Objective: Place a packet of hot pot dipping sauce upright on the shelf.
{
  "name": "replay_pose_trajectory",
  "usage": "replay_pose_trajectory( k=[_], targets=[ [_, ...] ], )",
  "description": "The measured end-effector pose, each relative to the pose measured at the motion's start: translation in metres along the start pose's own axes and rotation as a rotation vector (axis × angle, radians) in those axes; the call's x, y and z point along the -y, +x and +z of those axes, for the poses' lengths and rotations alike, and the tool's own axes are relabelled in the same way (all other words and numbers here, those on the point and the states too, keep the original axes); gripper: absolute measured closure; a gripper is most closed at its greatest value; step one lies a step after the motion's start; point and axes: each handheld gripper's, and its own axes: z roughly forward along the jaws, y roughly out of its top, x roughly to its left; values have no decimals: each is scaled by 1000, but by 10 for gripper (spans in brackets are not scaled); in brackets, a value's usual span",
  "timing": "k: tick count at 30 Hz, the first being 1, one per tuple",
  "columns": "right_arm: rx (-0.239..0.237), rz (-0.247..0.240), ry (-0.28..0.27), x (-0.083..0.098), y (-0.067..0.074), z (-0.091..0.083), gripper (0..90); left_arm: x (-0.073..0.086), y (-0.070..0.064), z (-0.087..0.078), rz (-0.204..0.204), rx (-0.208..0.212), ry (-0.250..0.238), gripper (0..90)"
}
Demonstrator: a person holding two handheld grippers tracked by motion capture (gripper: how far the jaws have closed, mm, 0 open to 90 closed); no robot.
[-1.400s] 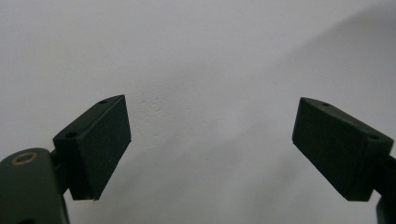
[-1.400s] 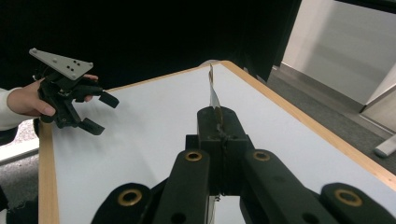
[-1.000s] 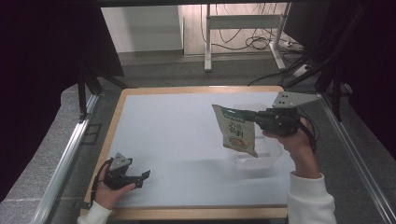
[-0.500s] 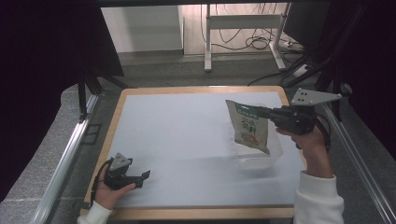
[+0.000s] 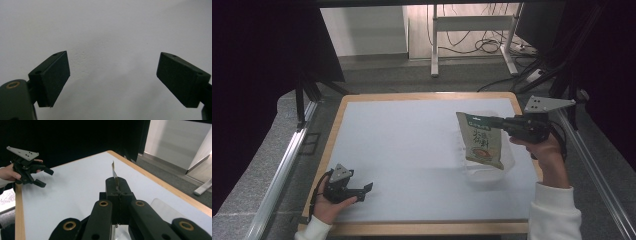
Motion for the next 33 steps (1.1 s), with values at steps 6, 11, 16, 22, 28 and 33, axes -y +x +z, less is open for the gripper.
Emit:
replay_pose_trajectory(
  k=[6, 11, 16, 22, 28, 33],
  targets=[
    [-6, 8, 25, 5, -5, 2, 895, 0, 0, 0, 2, 0, 1, 115],
    [11, 20, 54, 12, -11, 6, 894, 0, 0, 0, 0, -1, -1, 114],
    [44, 12, 121, 20, -12, 11, 892, 0, 1, 0, -1, 0, -2, 114],
    [49, 14, 178, 27, -10, 18, 889, 0, 1, 0, 3, 2, 0, 114],
    [88, 11, 210, 29, -9, 22, 838, 0, 1, 0, 6, 2, 3, 114],
    [147, 9, 180, 26, -6, 21, 547, 0, 0, 1, 4, 3, 1, 114]
  ],
)
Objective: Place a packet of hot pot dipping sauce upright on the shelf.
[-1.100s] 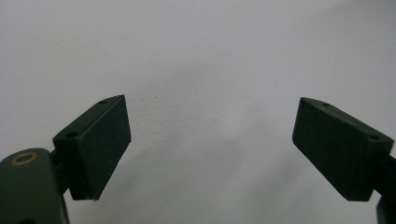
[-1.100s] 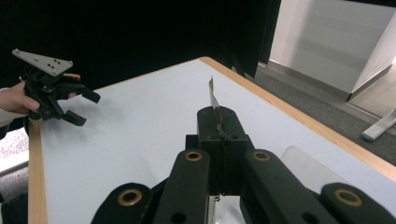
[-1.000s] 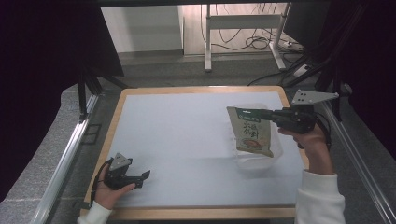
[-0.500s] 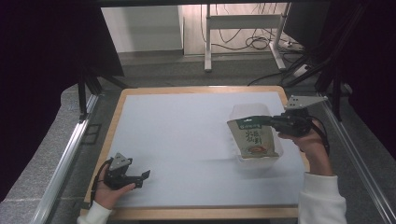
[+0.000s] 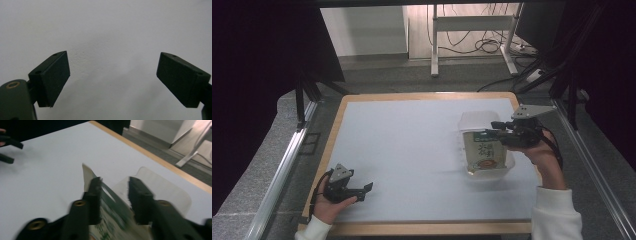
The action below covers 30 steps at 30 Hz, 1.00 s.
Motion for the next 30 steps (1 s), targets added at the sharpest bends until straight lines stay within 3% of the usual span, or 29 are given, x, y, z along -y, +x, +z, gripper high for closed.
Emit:
replay_pose_trajectory(
  k=[4, 6, 9, 11, 15, 19, 24, 30],
  targets=[
    [83, -17, -16, -8, 11, 3, 385, 0, 0, 0, -1, 0, -1, 114],
    [119, -18, -39, -13, 18, 4, 345, 0, 0, 0, 2, 1, 1, 114],
    [127, -2, -82, -22, 28, 3, 313, 0, 0, 0, 0, 3, 1, 114],
    [113, -7, -98, -26, 35, 4, 295, 0, 0, 0, -2, 3, -1, 114],
    [39, 22, -125, -34, 52, 13, 284, 0, 0, -1, -1, 2, -2, 114],
    [14, 42, -131, -38, 65, 25, 286, 0, 0, -1, -3, 1, -3, 114],
    [-42, 39, -110, -37, 84, 40, 279, 0, 0, -1, -4, 4, -6, 114],
    [-109, 10, -67, -28, 119, 59, 267, 0, 0, -2, -6, 9, -7, 114]
  ],
)
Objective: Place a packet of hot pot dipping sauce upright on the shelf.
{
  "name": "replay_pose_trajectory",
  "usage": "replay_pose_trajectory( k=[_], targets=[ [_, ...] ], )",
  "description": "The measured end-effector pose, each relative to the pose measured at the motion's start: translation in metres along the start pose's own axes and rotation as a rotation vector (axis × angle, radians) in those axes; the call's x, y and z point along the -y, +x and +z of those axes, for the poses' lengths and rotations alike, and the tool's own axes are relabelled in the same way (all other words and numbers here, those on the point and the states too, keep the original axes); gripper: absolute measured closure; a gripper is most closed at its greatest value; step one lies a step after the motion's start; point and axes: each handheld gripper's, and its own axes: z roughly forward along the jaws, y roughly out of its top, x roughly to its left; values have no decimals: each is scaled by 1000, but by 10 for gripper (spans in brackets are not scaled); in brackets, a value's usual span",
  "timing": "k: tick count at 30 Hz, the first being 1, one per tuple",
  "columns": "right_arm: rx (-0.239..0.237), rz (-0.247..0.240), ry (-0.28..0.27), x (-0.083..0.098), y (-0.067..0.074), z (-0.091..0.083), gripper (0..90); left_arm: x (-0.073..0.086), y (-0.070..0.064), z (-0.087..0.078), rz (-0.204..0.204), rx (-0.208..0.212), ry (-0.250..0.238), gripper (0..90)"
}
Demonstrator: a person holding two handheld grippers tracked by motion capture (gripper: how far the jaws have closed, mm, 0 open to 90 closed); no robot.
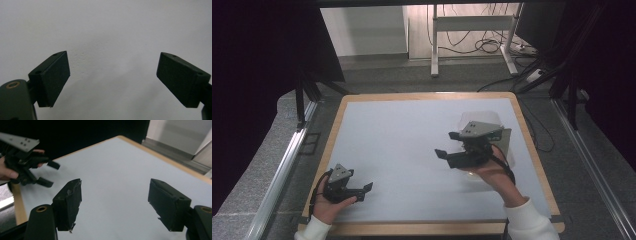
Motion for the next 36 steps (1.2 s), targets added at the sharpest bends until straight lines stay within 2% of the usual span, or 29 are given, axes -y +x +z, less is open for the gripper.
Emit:
replay_pose_trajectory(
  k=[3, 7, 13, 15, 18, 21, 29, 36],
  targets=[
    [-61, 54, 7, 12, 14, 11, 267, 0, 0, 0, 0, -1, -1, 114],
    [-86, 65, 57, 34, 31, 27, 267, 0, 0, 1, 5, -1, -1, 115],
    [-77, 49, 156, 75, 48, 51, 267, 0, 0, 1, 9, -1, 7, 114],
    [-51, 37, 162, 88, 52, 58, 276, 0, -1, 2, 9, -2, 7, 114],
    [-54, 47, 192, 98, 54, 68, 275, 0, -1, 2, 8, -2, 7, 115],
    [-51, 38, 217, 102, 54, 74, 272, 0, 0, 1, 11, -1, 8, 114],
    [-25, 58, 183, 98, 49, 67, 272, 0, 0, 2, 10, 1, 6, 114],
    [-19, 40, 215, 101, 51, 73, 262, 0, 0, 1, 11, 0, 6, 114]
  ],
)
